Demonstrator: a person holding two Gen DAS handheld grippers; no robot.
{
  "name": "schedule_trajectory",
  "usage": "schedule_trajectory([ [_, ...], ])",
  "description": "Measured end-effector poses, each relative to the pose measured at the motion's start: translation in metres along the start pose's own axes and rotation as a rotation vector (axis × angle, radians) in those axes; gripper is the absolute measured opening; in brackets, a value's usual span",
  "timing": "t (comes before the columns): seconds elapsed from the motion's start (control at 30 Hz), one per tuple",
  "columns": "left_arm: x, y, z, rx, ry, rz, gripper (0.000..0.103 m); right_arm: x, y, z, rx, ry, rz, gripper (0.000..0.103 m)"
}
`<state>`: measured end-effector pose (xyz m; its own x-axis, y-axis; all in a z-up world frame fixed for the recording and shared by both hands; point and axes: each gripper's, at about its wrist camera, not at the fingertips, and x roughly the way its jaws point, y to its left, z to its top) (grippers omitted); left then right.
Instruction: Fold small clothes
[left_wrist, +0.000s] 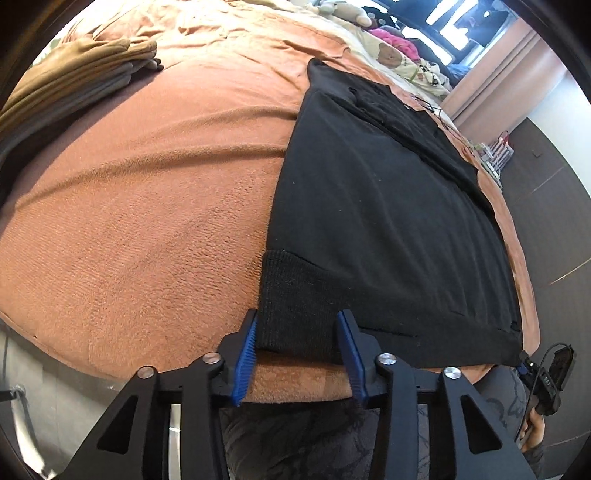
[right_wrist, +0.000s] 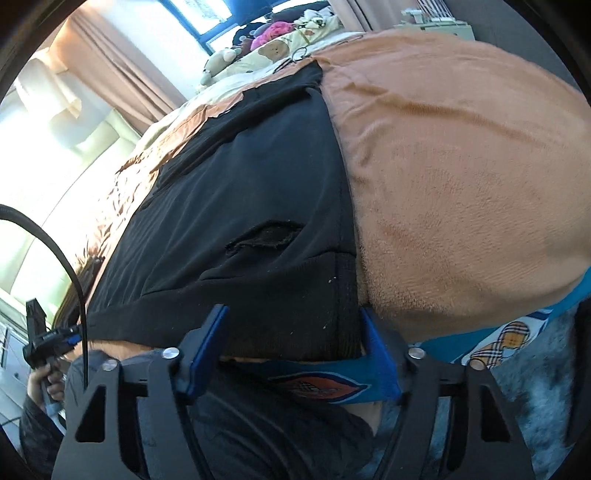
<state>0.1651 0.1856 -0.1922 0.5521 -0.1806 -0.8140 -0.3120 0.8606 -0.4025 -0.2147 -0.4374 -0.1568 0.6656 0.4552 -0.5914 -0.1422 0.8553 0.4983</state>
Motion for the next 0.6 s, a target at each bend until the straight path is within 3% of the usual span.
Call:
schedule_trajectory([
  [0.1,-0.001,0.006,0.001,-0.018,0.002,-0.013,0.040,-0.002,-0.006,0.001,0.028,-0.013,0.037,0.067],
  [0.23,0.001,0.014,0.005,-0.049,0.005,-0.042,0.037,-0.002,-0.017,-0.002,0.081,-0.010,0.131,0.049],
  [0.47,0.004,0.023,0.014,-0.095,0.018,-0.127,0.035,0.001,-0.029,-0.003,0.162,-0.028,0.278,0.046],
  [0.6,0.007,0.025,0.017,-0.109,0.024,-0.159,0.035,0.005,-0.035,-0.002,0.187,-0.037,0.293,0.046],
])
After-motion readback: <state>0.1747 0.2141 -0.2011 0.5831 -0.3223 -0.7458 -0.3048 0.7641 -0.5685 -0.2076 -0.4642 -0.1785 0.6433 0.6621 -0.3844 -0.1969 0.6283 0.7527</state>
